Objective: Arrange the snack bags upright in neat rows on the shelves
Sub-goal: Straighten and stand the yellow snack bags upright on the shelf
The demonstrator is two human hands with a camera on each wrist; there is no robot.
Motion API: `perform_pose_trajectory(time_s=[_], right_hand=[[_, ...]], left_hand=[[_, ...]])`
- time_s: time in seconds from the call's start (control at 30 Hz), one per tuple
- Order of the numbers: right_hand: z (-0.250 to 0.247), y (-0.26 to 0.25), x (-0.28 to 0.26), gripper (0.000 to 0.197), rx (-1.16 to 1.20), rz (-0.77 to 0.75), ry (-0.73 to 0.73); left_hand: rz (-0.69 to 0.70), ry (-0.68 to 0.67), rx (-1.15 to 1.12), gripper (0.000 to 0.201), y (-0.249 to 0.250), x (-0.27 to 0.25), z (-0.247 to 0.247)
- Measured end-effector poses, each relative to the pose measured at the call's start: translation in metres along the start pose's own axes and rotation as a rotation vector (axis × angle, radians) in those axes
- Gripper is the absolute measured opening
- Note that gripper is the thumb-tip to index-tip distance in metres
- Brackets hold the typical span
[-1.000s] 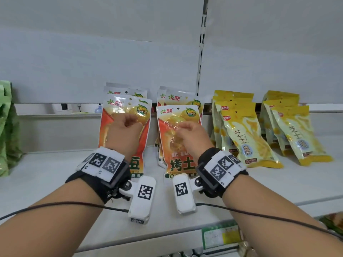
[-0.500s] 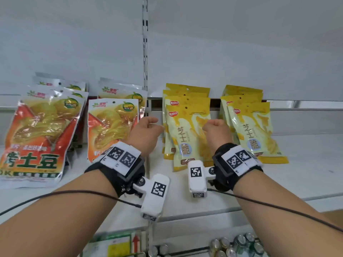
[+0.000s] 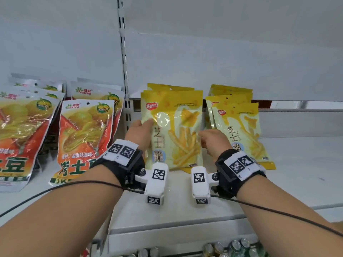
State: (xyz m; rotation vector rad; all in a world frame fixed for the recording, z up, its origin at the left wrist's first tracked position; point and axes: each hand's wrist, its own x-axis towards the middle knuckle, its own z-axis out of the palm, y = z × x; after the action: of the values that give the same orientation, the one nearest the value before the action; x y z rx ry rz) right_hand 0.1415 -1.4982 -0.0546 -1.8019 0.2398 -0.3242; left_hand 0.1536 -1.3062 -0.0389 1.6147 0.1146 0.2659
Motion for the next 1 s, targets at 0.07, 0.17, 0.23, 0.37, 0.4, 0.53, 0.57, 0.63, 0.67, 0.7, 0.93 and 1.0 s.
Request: perform_pose_trajectory(time_s=[0.07,0.17,0.23,0.37,0.4,0.53,0.57,0.63,0.67,0.7,0.93,1.0], right_hand=[[-0.004,-0.005,0.0,0.023,0.09,-0.027,0.01],[-0.006,-0.015,0.002,0.008,0.227,-0.068,0.042],[-0.007,-0.025,0.004,0.009,0.274,-0.125,0.06],[-0.008,-0.041,0.007,0.013,0.305,-0.204,0.076],[-0.007,-0.042,0.009,0.012,0.293,-0.215,0.081],[-0.002,-0.04,0.011,0.015,0.29,-0.242,0.082],[0.0,-0.038,0.01,0.015,0.286,-0.239,0.075],[0.003,-0.03,0.008,0.018,0.292,-0.235,0.024],[0.006,-0.025,0.009,0.022,0.295,-0.233,-0.016],[0.008,-0.02,0.009,0.023,0.306,-0.231,-0.058],[0.014,-0.008,0.028,0.017,0.455,-0.263,-0.092],[0.016,-0.009,0.036,0.018,0.528,-0.238,-0.118]], left_hand=[[-0.028,-0.04,-0.114,0.04,0.01,0.005,0.001],[0.049,-0.084,-0.161,0.034,0.022,0.011,0.0],[0.076,-0.068,-0.189,0.042,0.022,0.02,0.0],[0.08,-0.154,-0.194,0.049,0.024,0.027,0.001],[0.079,-0.166,-0.186,0.052,0.024,0.03,0.001],[0.035,-0.181,-0.196,0.06,0.015,0.045,-0.002],[0.04,-0.175,-0.179,0.057,0.013,0.047,-0.004],[0.047,-0.152,-0.139,0.055,0.007,0.051,-0.005],[0.05,-0.133,-0.143,0.056,0.005,0.053,-0.005],[0.051,-0.128,-0.177,0.056,0.003,0.053,-0.005],[0.049,-0.291,-0.29,0.041,-0.009,0.049,-0.007],[0.004,-0.375,-0.258,0.038,-0.022,0.046,-0.007]])
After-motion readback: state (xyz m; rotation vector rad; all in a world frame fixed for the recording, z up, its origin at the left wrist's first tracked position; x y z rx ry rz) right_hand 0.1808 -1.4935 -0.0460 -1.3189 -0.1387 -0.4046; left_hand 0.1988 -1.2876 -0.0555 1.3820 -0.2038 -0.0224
